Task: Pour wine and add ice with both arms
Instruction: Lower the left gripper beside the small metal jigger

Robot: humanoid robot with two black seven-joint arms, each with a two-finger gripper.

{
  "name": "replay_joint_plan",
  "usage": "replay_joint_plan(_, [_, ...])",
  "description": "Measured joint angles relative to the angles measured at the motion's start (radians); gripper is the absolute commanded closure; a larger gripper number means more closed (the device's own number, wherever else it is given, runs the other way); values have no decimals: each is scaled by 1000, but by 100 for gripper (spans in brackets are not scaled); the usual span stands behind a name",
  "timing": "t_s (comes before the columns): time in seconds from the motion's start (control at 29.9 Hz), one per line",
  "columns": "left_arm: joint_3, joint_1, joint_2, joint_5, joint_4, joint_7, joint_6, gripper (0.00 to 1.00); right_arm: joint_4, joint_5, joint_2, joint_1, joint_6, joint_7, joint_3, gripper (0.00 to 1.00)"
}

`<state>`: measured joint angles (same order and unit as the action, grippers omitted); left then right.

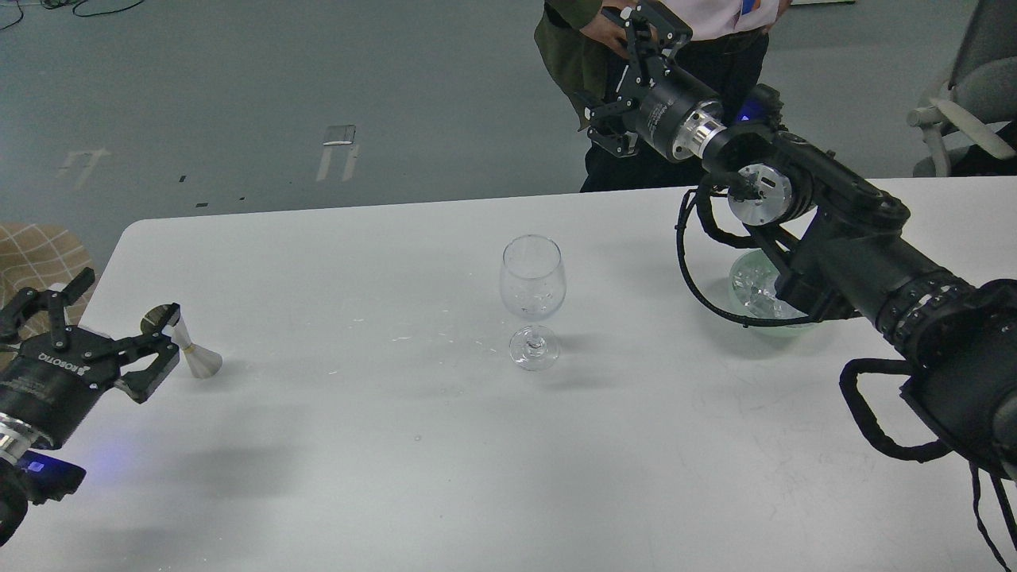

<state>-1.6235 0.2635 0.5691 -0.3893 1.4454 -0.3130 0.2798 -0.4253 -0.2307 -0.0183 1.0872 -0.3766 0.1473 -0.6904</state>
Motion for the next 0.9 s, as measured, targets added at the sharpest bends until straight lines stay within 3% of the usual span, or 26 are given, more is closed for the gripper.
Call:
replay_joint_plan(0.57, [-66,112,-78,3,-3,3,-10,3,9,1,6,-1,-2,0,0,0])
replay_joint_plan(0.9, [-61,67,-146,42,-108,10,0,2,6,1,7,-1,-2,0,1,0])
